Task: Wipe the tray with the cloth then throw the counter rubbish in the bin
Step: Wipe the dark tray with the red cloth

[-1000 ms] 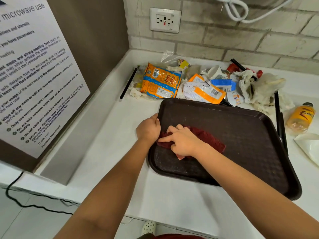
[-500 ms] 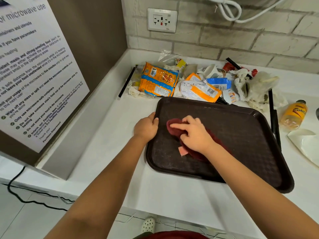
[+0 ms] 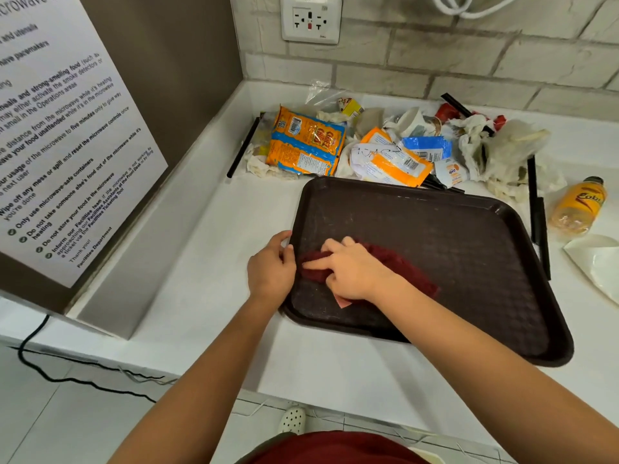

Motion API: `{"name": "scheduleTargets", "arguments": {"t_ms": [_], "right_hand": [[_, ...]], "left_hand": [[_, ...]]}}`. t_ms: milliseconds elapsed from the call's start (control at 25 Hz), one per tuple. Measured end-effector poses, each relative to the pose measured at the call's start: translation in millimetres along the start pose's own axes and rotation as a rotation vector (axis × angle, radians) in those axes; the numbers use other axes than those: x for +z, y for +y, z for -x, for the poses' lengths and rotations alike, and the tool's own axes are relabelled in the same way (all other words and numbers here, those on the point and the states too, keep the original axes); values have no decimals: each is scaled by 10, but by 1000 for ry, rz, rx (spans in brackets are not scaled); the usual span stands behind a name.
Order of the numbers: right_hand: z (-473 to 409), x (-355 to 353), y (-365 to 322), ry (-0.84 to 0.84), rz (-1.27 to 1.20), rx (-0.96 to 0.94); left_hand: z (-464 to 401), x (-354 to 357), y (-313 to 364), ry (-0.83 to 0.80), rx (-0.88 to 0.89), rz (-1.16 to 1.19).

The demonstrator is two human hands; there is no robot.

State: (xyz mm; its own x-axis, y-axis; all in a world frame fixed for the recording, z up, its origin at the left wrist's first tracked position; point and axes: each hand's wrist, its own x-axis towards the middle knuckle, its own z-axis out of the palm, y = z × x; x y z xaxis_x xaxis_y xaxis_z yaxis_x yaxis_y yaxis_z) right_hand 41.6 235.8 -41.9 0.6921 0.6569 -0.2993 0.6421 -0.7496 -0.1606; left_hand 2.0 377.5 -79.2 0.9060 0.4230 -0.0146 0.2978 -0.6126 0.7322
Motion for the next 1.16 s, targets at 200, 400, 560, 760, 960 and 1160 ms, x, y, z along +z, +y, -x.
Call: {"name": "scheduleTargets", "arguments": {"t_ms": [200, 400, 560, 760, 960, 1160], "right_hand": [[98, -32, -192, -165, -36, -191], [235, -55, -128, -264, -49, -209], [393, -118, 218, -257, -108, -106], [169, -165, 781, 176, -326, 393], [-308, -176, 828, 146, -197, 627], [-389, -207, 614, 43, -86, 398]], "left_hand": [[-22, 12, 15, 14, -16, 1], [-23, 11, -21, 9, -24, 4], [-10, 13, -40, -4, -22, 12], [-33, 9, -11, -10, -8, -6], [-38, 6, -12, 8, -17, -9], [-37, 10, -6, 25, -12, -30]]}}
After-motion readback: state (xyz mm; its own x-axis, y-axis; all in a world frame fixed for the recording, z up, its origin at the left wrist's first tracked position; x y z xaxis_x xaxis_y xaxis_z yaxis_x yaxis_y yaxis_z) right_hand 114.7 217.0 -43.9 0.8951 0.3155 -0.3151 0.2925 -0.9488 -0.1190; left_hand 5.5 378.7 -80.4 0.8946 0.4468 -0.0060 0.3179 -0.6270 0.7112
